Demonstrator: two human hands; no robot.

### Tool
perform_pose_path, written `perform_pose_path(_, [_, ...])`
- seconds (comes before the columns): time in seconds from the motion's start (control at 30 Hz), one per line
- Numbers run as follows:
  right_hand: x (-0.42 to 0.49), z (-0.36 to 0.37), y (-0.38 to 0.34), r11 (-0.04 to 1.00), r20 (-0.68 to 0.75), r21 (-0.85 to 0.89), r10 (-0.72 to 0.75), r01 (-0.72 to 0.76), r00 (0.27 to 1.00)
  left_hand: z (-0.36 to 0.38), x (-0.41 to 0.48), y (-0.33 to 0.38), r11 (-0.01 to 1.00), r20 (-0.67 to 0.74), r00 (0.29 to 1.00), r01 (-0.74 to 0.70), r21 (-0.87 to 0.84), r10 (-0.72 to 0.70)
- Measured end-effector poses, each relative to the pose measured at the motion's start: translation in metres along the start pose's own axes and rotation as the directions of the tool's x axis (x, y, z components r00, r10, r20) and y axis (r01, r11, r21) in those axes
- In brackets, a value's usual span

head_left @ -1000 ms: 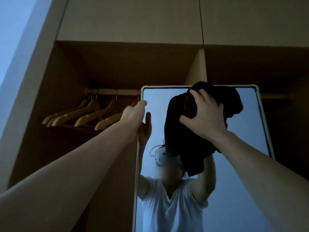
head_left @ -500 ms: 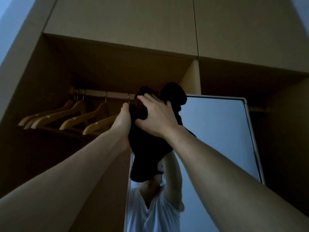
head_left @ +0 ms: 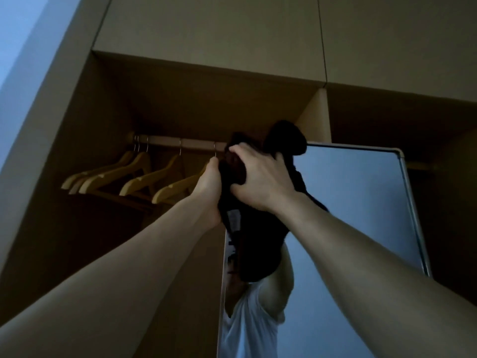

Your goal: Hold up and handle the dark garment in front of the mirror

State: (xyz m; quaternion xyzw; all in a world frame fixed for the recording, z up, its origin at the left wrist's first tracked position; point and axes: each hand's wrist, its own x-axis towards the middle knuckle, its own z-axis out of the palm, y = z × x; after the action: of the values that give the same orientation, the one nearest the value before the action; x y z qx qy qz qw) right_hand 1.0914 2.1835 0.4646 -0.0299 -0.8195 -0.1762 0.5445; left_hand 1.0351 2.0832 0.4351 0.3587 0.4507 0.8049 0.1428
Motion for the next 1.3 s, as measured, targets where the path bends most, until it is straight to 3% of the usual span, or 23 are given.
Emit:
perform_pose_path(0.07, [-0.001, 0.003, -0.005, 1.0, 0.042, 0.008, -0.029, 0.029, 0.999, 0.0, -0.003, 0.0, 1.0, -0.004, 1.0, -0.009, -0.019, 0.009])
perform_pose_path(0.2, [-0.057, 0.015, 0.006, 0.985, -0.004, -0.025, -0.17, 0.17, 0.985, 0.002, -0.011, 0.0, 0.998, 0.02, 0.999, 0.049, -0.034, -0.048])
perform_pose_path(0.33, [-0.078, 0.015, 0.015, 0.96, 0.129, -0.031, -0.273, 0.279, 0.953, 0.005, -0.017, -0.002, 0.997, -0.004, 0.998, 0.055, 0.061, -0.055])
perform_pose_path(0.47, [-0.018, -0.01, 0.025, 0.993, 0.087, 0.064, -0.107, 0.102, 0.99, 0.004, -0.011, -0.004, 0.998, 0.017, 0.999, 0.037, -0.057, -0.036])
perform_pose_path(0.57, [0.002, -0.009, 0.019, 0.998, 0.009, -0.022, -0.052, 0.052, 0.999, 0.003, -0.008, -0.003, 0.998, -0.002, 1.0, -0.014, -0.062, 0.014])
perform_pose_path(0.67, [-0.045, 0.013, 0.009, 0.985, 0.008, -0.024, -0.168, 0.168, 0.986, 0.005, -0.011, -0.001, 0.997, -0.021, 0.999, 0.031, -0.065, -0.033])
perform_pose_path(0.8, [-0.09, 0.021, 0.02, 0.932, 0.193, -0.069, -0.336, 0.355, 0.922, 0.007, -0.01, -0.004, 0.999, -0.034, 0.998, 0.048, 0.002, -0.048])
perform_pose_path(0.87, [-0.067, 0.011, 0.025, 0.963, 0.174, -0.025, -0.261, 0.269, 0.95, 0.005, -0.006, -0.004, 0.998, -0.033, 0.998, 0.059, -0.011, -0.059])
perform_pose_path(0.93, [-0.035, 0.0, 0.026, 0.993, 0.064, 0.05, -0.109, 0.106, 0.992, 0.003, -0.003, -0.006, 0.997, -0.016, 0.998, 0.063, -0.04, -0.064])
perform_pose_path(1.07, [-0.013, 0.003, 0.015, 0.999, -0.109, 0.027, 0.044, -0.042, 0.993, 0.002, -0.006, -0.004, 0.999, -0.033, 0.999, 0.006, -0.044, -0.008])
perform_pose_path(1.13, [-0.043, 0.016, 0.007, 1.0, -0.133, 0.017, 0.017, -0.015, 0.991, 0.003, -0.011, -0.002, 0.998, -0.039, 0.999, 0.02, -0.055, -0.022])
perform_pose_path(1.23, [-0.102, 0.029, 0.021, 0.983, -0.065, -0.079, -0.17, 0.165, 0.983, 0.007, -0.013, -0.002, 1.0, -0.03, 0.999, 0.01, -0.006, -0.01])
perform_pose_path(1.3, [-0.12, 0.022, 0.049, 0.99, -0.104, -0.081, -0.125, 0.117, 0.987, 0.007, -0.014, -0.004, 0.998, -0.049, 0.998, -0.026, 0.05, 0.029])
